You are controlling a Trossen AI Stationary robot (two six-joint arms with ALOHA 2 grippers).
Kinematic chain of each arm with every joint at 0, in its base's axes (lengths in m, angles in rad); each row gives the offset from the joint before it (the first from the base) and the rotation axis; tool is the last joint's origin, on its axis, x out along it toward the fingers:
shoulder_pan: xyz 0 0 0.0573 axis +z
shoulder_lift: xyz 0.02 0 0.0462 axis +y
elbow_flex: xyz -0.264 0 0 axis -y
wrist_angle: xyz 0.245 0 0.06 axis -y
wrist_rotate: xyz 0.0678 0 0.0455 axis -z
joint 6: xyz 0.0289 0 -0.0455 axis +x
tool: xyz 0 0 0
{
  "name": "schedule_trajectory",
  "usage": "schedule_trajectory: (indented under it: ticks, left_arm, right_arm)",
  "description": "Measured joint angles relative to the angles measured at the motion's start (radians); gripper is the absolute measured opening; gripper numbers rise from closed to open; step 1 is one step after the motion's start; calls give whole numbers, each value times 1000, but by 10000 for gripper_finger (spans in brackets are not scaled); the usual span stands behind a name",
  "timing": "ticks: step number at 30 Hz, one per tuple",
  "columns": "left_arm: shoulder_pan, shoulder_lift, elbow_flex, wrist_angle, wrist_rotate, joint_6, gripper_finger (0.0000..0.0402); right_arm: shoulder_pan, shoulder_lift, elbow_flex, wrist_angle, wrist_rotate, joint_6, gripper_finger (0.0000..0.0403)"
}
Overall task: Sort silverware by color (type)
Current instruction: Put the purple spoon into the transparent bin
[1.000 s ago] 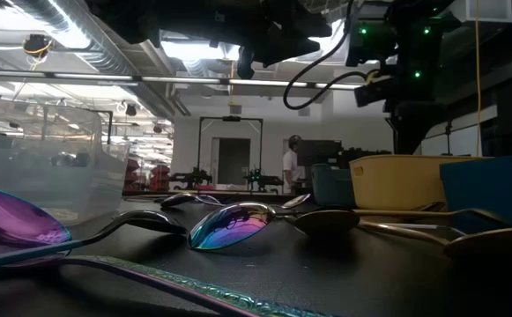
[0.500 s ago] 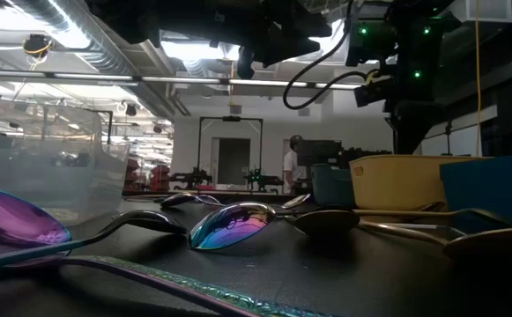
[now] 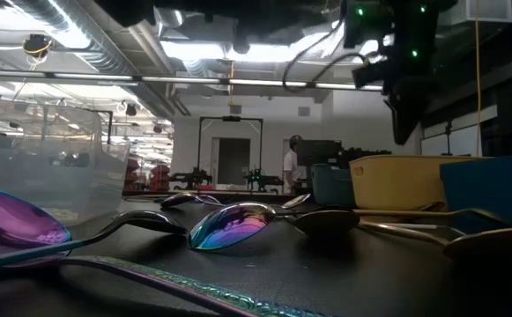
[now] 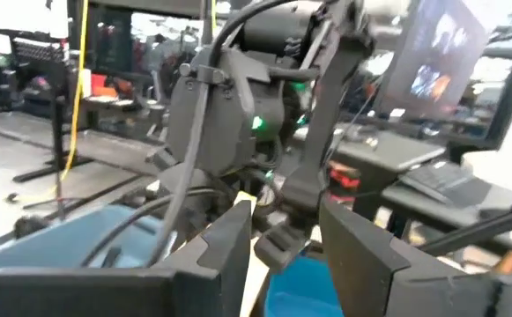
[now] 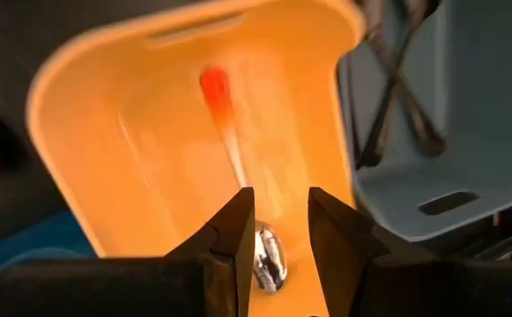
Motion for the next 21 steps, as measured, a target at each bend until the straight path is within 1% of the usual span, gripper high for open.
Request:
schedule_trajectory:
  ticks: [4, 6, 8, 14, 21]
  left_arm:
    - [8, -56, 0, -40, 107, 0, 119]
    - [14, -86, 0, -99, 163, 0, 113]
    - [26, -116, 0, -169, 197, 0, 108]
    - [84, -205, 0, -461, 285, 0, 96]
    - [173, -223, 0, -813, 409, 0, 99]
  right_arm:
    - [0, 0, 65, -6, 0, 0, 97]
    - [0, 0, 95, -3, 0, 0, 97]
    - [0, 0, 120, 3, 0, -1, 97]
    - [0, 0, 175, 5, 0, -1, 97]
    - [0, 0, 178, 23, 0, -1, 97]
